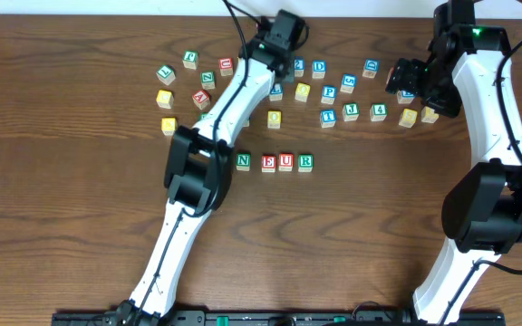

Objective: Spell out NEURIPS
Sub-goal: 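Lift the red I block with the left gripper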

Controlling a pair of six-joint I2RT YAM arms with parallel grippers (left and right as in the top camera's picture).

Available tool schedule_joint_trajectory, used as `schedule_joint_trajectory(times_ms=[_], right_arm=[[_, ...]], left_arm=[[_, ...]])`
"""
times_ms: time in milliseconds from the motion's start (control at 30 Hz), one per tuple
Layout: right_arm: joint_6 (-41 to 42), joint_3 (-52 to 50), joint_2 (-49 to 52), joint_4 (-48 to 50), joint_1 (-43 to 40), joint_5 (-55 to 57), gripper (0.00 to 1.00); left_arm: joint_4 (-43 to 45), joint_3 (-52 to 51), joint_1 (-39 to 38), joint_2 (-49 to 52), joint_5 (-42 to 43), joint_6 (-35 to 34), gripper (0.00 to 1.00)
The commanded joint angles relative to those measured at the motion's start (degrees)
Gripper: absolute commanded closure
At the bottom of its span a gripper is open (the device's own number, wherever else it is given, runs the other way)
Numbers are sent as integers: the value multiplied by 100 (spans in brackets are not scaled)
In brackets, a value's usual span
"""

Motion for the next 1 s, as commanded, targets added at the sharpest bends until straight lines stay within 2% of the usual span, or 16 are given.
schedule_joint_trajectory(times_ms=[0, 333, 600, 967], right_arm=[[72, -22, 39, 0, 46, 7, 1], [72, -22, 39, 0, 61, 7, 1], [72, -22, 39, 0, 61, 7, 1], [72, -22, 39, 0, 66, 7, 1]], left_arm=[[-190, 63, 4, -802, -7, 31, 66], [-1871, 63, -282, -1773, 931, 26, 66], [-3604, 59, -778, -1862, 935, 28, 66], [-4686, 55, -925, -1862, 935, 144, 66]])
